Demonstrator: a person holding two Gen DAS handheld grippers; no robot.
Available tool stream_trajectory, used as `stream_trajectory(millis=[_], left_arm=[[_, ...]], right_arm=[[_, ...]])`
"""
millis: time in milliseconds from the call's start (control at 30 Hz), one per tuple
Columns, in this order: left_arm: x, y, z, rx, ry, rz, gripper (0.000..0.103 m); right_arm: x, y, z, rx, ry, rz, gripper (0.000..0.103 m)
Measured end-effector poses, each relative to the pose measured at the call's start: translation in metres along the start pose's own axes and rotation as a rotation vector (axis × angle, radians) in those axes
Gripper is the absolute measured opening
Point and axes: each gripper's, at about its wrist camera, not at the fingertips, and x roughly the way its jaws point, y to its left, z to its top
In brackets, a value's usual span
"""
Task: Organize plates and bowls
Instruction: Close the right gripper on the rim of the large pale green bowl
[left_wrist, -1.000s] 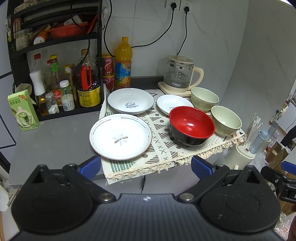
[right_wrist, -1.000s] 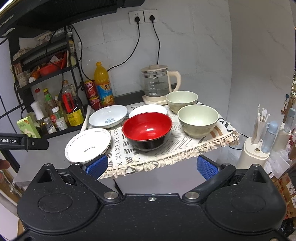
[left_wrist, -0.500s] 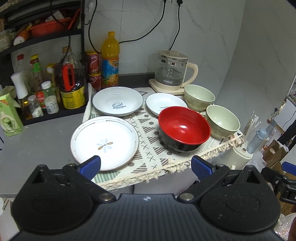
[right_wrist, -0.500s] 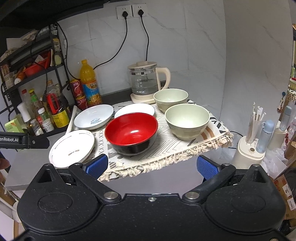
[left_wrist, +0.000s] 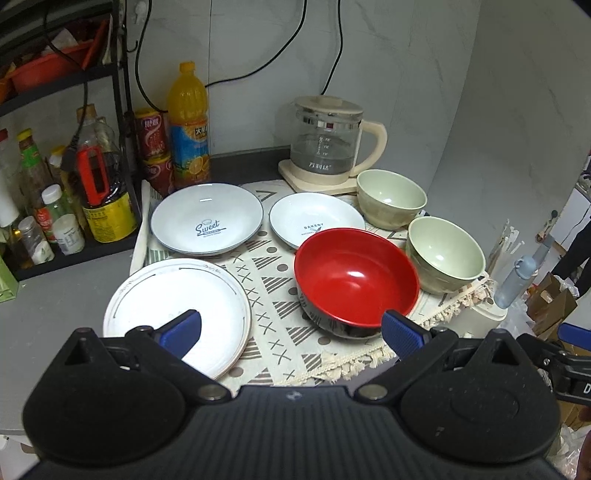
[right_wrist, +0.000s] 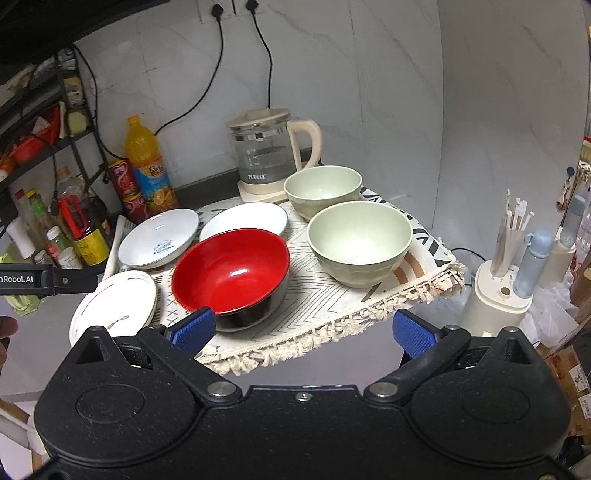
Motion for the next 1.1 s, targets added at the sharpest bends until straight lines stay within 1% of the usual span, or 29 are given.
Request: stream_trajectory(millis=[267, 467, 567, 700, 767, 800, 867, 933, 1100], left_arm=[[0.037, -0.01, 0.02, 0.01, 0.036, 0.005, 0.103], [0.068, -0.018, 0.037, -0.004, 0.09, -0.008, 0.103], [0.083, -0.022, 0.045, -0.016, 0.113, -0.026, 0.102], [0.103, -0.032, 0.057, 0.001, 0.135, -0.036, 0.102], [0.114, -0.037, 0.062, -0.001, 0.148, -0.056, 0.101], [0.119, -0.041, 0.065, 0.004, 0.154, -0.064, 0.101], [0.131, -0.049, 0.071, 0.02, 0.166, -0.071, 0.101], [0.142, -0.056, 0.076, 0.023, 0.176, -0.083, 0.1], [0.169, -0.081, 0.091, 0.043, 0.201, -0.136, 0.1]], right_arm=[[0.034, -0.014, 0.014, 0.017, 0.038, -0.006, 0.103], [0.06, -0.025, 0.024, 0.034, 0.073, -0.009, 0.103], [0.073, -0.031, 0.03, 0.044, 0.085, -0.002, 0.103], [0.088, -0.041, 0.037, 0.061, 0.098, 0.005, 0.102], [0.095, -0.047, 0.042, 0.084, 0.114, -0.009, 0.1], [0.098, -0.05, 0.044, 0.101, 0.118, -0.011, 0.097], [0.105, -0.056, 0.048, 0.113, 0.117, -0.016, 0.095], [0.11, -0.06, 0.051, 0.116, 0.114, -0.028, 0.09], [0.124, -0.076, 0.054, 0.145, 0.136, -0.077, 0.089]])
